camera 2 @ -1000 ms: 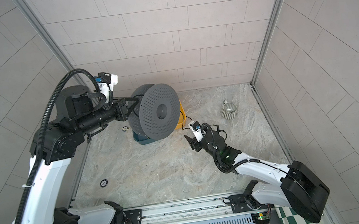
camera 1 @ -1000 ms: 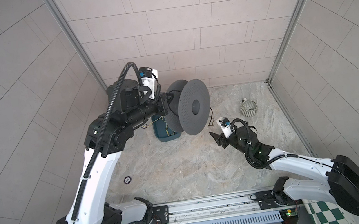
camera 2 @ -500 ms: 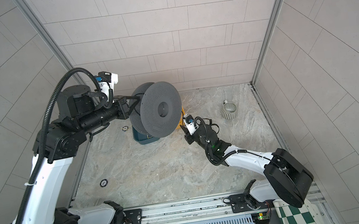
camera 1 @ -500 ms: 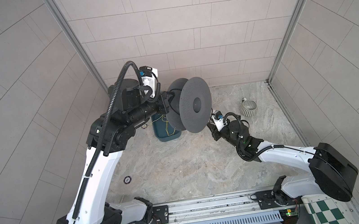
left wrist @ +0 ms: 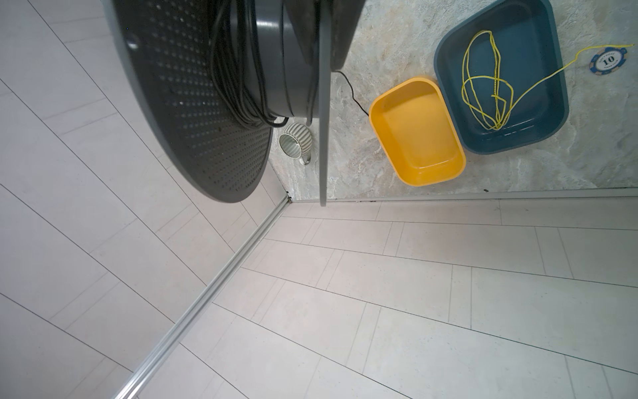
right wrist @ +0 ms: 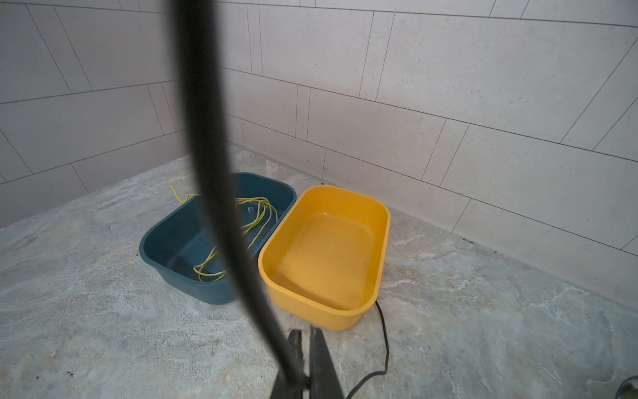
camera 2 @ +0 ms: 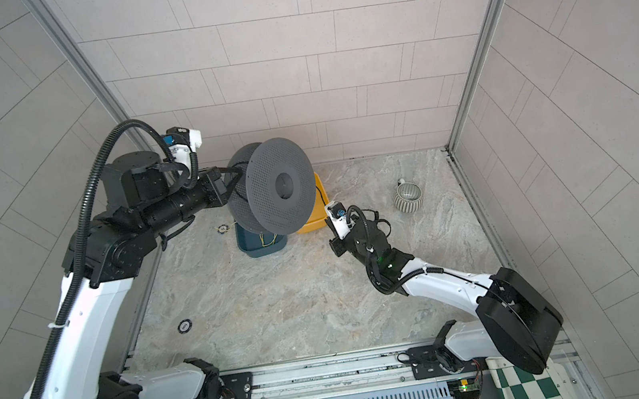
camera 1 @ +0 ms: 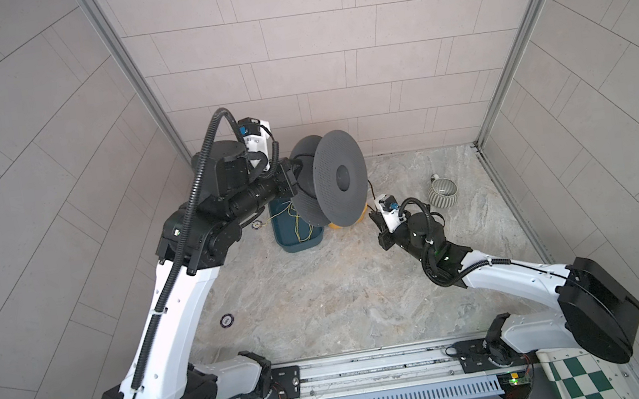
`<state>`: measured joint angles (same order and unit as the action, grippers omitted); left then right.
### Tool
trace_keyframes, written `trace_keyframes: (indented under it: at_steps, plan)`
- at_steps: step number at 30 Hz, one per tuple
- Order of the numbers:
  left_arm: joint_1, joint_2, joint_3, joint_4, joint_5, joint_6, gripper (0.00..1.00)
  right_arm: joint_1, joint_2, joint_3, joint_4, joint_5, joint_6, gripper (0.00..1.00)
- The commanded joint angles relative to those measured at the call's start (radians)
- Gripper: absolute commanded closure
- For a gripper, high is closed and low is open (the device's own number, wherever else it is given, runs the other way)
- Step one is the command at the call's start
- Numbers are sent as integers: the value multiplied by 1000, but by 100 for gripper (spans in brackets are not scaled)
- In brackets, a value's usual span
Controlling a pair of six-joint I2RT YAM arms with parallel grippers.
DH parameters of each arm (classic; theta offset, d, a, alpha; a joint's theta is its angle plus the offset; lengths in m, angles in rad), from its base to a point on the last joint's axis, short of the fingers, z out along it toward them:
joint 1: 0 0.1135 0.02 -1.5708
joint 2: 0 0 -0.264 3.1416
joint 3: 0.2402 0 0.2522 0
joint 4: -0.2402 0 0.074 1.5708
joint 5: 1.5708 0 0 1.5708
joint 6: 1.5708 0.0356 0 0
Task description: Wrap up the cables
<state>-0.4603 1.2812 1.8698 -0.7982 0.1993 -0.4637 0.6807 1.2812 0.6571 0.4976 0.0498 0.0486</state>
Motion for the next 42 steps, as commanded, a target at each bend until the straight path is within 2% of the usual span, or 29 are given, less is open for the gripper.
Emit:
trace_keyframes:
  at_steps: [1, 5, 9, 17, 22, 30, 35, 42]
  plan:
    - [11, -12, 2, 87, -98, -71, 100, 29, -18, 42, -162, 15, -41, 100]
    - [18, -2, -26, 81, -176, -123, 100, 114, -5, 85, -290, 91, -123, 100]
    - [18, 4, -64, 99, -224, -144, 100, 218, 2, 115, -346, 158, -199, 100]
    - [18, 20, -181, 132, -380, -125, 100, 392, 78, 330, -553, 289, -365, 100]
    - [18, 27, -265, 179, -415, -125, 100, 456, 105, 452, -637, 334, -436, 100]
    - [10, 55, -315, 157, -396, -109, 100, 458, 85, 582, -672, 364, -462, 100]
    - [4, 80, -294, 77, -355, -59, 100, 401, 147, 759, -833, 353, -431, 100]
    - [-33, 88, -259, 6, -317, 53, 100, 322, 233, 892, -925, 378, -417, 100]
